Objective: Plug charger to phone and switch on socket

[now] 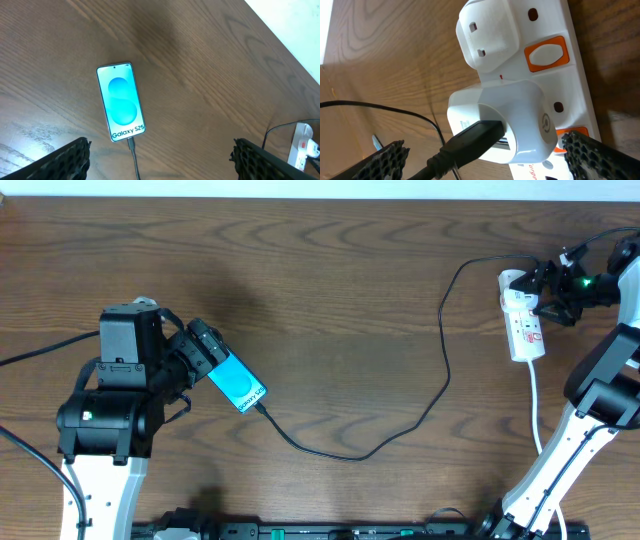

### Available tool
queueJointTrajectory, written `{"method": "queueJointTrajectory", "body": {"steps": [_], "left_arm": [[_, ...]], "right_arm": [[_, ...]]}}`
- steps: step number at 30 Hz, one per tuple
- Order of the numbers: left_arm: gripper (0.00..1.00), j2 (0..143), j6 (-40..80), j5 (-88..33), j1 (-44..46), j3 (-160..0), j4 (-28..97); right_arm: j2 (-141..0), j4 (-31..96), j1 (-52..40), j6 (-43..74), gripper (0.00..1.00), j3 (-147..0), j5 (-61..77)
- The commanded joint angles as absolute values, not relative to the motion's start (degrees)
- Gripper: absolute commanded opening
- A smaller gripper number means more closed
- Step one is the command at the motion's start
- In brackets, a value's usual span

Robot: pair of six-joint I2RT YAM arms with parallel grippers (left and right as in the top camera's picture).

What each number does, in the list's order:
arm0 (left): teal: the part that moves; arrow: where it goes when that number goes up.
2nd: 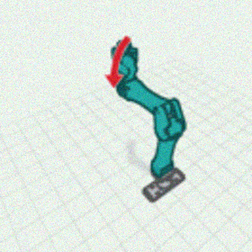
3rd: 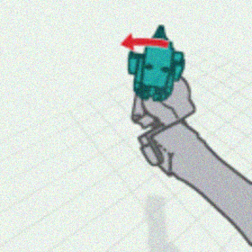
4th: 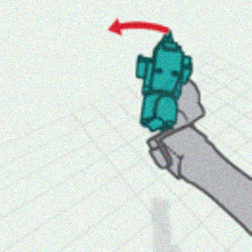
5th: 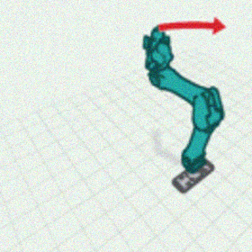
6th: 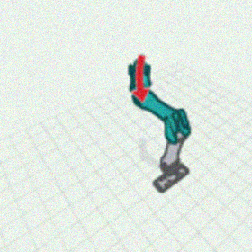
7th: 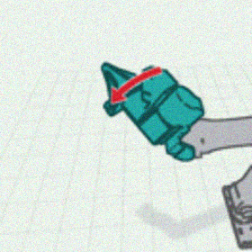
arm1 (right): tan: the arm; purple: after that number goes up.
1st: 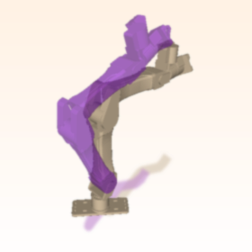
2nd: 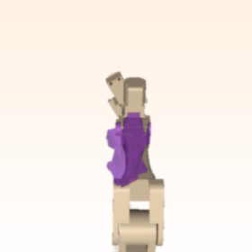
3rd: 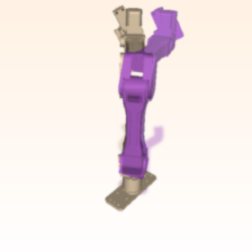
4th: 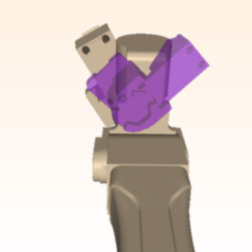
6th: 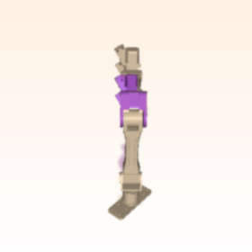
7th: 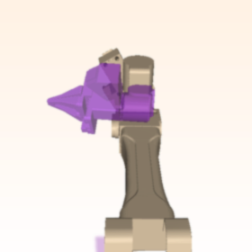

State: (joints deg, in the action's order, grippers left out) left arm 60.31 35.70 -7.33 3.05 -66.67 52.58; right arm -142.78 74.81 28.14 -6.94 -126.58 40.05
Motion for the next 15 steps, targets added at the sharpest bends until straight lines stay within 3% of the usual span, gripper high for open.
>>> {"method": "queueJointTrajectory", "body": {"steps": [1,15], "left_arm": [[0.91,59.9,34.5,-6.8,2.8,-68.0,52.7],[0.91,59.9,34.5,-6.8,2.8,-68.0,52.7]], "right_arm": [[-143.4,74.7,26.3,-7.8,0.99,-127.4,41.1],[-143.4,74.9,25.3,-7.8,0.99,-127.4,41.1]]}}
